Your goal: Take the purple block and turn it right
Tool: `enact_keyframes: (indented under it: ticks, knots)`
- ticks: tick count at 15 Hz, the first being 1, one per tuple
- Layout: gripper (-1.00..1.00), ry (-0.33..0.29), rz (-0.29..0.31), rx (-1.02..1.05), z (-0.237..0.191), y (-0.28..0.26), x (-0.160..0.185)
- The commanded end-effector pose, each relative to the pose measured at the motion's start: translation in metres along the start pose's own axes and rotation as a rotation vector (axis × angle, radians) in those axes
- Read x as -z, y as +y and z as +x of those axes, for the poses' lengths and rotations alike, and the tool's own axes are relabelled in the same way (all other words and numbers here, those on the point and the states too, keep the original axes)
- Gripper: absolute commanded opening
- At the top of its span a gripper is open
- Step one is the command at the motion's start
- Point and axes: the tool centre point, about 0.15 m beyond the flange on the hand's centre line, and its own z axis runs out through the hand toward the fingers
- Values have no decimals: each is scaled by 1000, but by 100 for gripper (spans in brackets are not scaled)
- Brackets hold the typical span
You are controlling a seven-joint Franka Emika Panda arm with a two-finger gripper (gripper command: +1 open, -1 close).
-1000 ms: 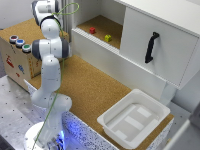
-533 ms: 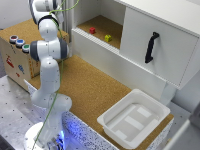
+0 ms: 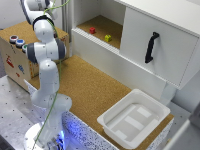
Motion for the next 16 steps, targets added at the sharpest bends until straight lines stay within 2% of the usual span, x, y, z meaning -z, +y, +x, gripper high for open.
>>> enact_keyframes:
  ticks: [1, 5, 7, 9, 11, 16]
  knots:
    - [100, 52, 89, 327, -77, -35, 28]
    - [100, 58, 240, 521, -134, -64, 26]
    - [100, 57, 276, 583, -160, -80, 31]
    - [100, 54, 262, 583, -169, -94, 28]
    - [100, 76, 245, 586, -164, -112, 31]
    - [100, 48, 204, 666, -136, -169, 28]
